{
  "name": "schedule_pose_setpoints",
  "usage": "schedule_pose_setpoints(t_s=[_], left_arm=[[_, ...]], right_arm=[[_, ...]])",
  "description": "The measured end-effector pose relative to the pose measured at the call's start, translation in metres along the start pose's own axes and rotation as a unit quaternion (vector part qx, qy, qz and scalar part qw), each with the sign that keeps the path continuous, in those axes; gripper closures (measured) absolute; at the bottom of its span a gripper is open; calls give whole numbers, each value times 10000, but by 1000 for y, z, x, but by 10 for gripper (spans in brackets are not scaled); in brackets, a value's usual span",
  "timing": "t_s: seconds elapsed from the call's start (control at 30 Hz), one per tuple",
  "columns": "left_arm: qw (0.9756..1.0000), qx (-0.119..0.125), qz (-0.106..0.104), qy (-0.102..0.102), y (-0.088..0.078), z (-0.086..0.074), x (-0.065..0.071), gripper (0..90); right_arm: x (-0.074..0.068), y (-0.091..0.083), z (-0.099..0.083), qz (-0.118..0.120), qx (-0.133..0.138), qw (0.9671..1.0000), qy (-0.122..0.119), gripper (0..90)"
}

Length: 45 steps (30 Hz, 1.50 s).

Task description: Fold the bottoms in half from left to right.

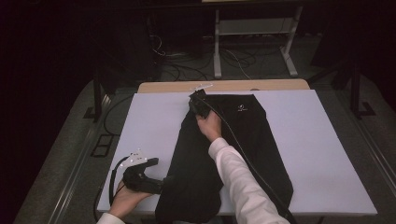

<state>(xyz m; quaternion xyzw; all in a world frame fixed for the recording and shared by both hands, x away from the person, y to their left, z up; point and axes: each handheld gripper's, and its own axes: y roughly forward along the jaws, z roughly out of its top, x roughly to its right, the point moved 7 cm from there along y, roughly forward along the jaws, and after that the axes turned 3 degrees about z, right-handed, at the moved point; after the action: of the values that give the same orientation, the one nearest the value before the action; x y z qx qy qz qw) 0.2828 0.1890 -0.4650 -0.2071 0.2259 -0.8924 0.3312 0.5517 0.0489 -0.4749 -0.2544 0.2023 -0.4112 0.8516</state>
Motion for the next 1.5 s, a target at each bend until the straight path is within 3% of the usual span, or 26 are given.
schedule_pose_setpoints(t_s=[0.33, 0.67, 0.8, 1.0, 1.07, 1.27, 1.33, 1.4, 1.5], left_arm=[[9999, -142, -83, 50, -2, -7, 7, 0], [9986, -482, -202, 80, -5, -22, 9, 0], [9964, -708, -450, 138, -9, -31, 14, 44], [9909, -1176, -619, 199, -10, -46, 15, 61], [9902, -1212, -647, 242, -12, -49, 16, 69], [9883, -1231, -856, 292, -17, -52, 22, 195], [9862, -1259, -998, 411, -18, -54, 25, 299], [9820, -1278, -1255, 591, -16, -56, 29, 406], [9804, -1286, -1330, 682, -13, -55, 29, 548]], right_arm=[[-5, -2, -2, 50, 57, 10000, 21, 874], [-5, -5, -3, 35, 132, 9999, 89, 874], [-5, -6, -3, 15, 126, 9999, 50, 874], [-6, -6, -3, 33, 139, 9999, 64, 874], [-7, -6, -3, 36, 150, 9999, 19, 874], [-6, -8, -1, 41, 199, 9998, 64, 874], [-7, -8, -1, 57, 213, 9997, 76, 874], [-8, -8, -1, 78, 207, 9997, 91, 874], [-8, -7, -1, 72, 216, 9997, 95, 874]])
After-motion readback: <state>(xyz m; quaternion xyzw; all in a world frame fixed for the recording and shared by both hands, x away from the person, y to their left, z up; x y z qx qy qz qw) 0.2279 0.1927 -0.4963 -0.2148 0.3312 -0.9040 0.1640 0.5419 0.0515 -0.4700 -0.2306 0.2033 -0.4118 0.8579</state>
